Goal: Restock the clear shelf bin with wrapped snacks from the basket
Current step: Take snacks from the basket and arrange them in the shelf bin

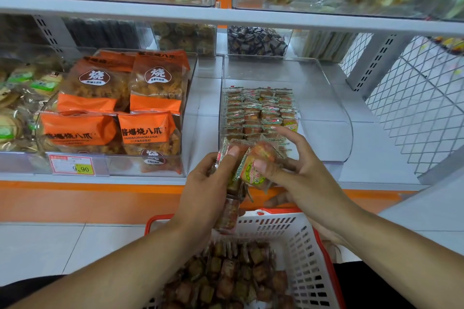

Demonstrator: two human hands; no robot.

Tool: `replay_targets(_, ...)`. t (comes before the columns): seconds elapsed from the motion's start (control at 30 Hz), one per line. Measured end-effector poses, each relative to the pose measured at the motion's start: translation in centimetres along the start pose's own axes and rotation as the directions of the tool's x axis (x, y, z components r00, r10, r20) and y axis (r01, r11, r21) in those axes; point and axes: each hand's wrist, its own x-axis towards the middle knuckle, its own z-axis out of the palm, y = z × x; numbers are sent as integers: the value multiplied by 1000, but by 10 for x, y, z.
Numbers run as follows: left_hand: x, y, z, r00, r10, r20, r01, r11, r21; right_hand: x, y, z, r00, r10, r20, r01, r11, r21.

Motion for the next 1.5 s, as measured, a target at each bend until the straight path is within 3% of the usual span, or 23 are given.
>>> replay_targets(0.17, 0, 1, -1, 1000, -9, -4, 9, 1000, -28, 1, 5, 3, 999, -52, -4, 51, 992, -115)
replay_targets(0.53, 3, 3, -4, 998, 1, -56, -1, 1000, 2, 5, 6, 0, 998, -32, -61, 34, 999, 26)
replay_targets(0.73, 2, 5, -4, 996, -16, -84, 15, 1000, -15, 9, 2, -7, 998, 41, 38, -45, 993, 108)
replay_targets(0.87, 0, 6, -3, 997, -34, -67, 32, 999, -37, 9, -14, -15, 989, 58, 139, -49, 996, -69)
replay_targets(0.97, -1, 8, -2, 997, -48, -67, 44, 998, -52, 15, -43, -34, 988, -38, 153, 74, 968, -238)
replay_targets(1.0, 0, 9, -1, 997, -45, -68, 42, 998, -44, 19, -53, -43, 985, -118, 123, 158, 901, -404)
replay_targets(1.03, 0, 10, 0, 997, -39, -69, 37, 999, -33, 26, -59, -53, 974, -201, 102, 221, 760, -611)
replay_targets(1.1, 2, 11, 4, 997, -27, -73, 25, 999, -24, 45, -59, -69, 953, -273, 133, 231, 368, -901)
replay_targets(1.2, 4, 12, 10, 998, -15, -60, 15, 1000, -7, 77, -37, -78, 992, -115, 50, 44, -58, -997)
replay_targets(1.23, 4, 13, 12, 999, -13, -50, 13, 1000, 4, 87, -28, -80, 998, -61, 1, -9, -154, -988)
replay_targets(1.3, 5, 14, 15, 1000, -9, -21, 10, 1000, 30, 104, -15, -83, 998, -25, -50, -54, -235, -971)
replay_targets(1.37, 6, 16, 17, 1000, -1, 1, 1, 999, 48, 118, -6, -86, 997, -55, -57, -64, -149, -987)
replay_targets(1.5, 11, 20, 19, 999, -22, 42, 19, 998, 63, 131, 5, -84, 992, -61, -111, -87, 307, -948)
